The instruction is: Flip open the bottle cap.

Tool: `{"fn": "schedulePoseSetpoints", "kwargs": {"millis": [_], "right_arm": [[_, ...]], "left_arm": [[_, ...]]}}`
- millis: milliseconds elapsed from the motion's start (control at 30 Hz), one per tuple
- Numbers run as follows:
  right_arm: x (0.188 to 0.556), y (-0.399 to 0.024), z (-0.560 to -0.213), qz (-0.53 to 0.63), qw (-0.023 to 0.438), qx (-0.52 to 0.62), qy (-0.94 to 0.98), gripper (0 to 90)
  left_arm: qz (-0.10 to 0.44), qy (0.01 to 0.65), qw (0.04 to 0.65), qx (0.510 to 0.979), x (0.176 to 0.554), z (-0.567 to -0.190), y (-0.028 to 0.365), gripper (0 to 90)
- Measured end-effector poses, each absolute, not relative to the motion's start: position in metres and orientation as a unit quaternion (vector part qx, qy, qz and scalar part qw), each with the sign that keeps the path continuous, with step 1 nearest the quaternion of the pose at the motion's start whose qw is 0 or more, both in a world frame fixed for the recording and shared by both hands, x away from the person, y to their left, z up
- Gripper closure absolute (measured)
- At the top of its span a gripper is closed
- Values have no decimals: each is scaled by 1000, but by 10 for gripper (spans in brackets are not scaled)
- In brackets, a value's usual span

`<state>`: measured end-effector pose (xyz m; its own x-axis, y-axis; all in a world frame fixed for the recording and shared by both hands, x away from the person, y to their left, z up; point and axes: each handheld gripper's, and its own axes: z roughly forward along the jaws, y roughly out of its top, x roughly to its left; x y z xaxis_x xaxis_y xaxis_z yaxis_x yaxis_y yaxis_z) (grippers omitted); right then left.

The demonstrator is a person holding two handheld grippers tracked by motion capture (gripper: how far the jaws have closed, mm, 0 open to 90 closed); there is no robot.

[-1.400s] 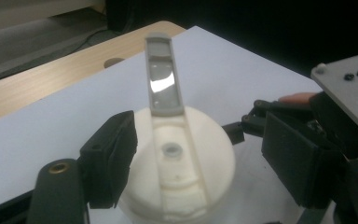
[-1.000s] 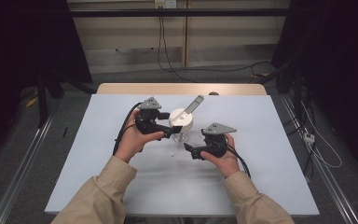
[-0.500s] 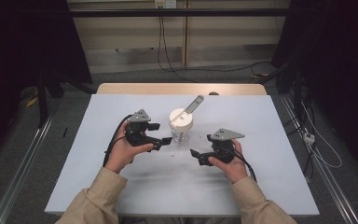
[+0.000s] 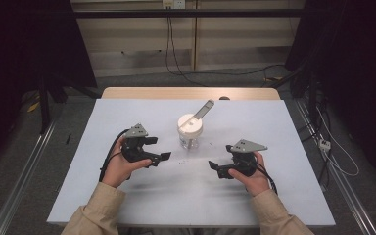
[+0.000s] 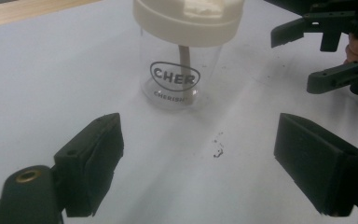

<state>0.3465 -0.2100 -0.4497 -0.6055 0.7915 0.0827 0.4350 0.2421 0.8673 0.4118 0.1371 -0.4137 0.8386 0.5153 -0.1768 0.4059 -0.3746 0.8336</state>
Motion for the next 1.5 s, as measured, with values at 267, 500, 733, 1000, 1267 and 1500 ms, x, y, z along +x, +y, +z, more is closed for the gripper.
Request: {"fn": "schedulePoseSetpoints", "kwargs": {"millis": [267, 500, 733, 1000, 1267, 1500], "right_arm": [[338, -221, -449, 470, 193, 403, 761, 89], [334, -231, -450, 469, 197, 408, 758, 89], [328, -242, -451, 464, 203, 411, 758, 86], [323, -249, -454, 459, 207, 412, 759, 85], [317, -254, -455, 459, 208, 410, 760, 85], [313, -261, -455, 460, 213, 414, 756, 86]], "left_arm": [[64, 279, 480, 829, 403, -419, 153, 112], [72, 276, 478, 831, 396, -423, 165, 99], [78, 283, 480, 827, 391, -425, 177, 95], [87, 277, 474, 831, 385, -427, 185, 96], [88, 279, 472, 832, 383, -429, 190, 96], [91, 284, 470, 831, 377, -430, 197, 96]]}}
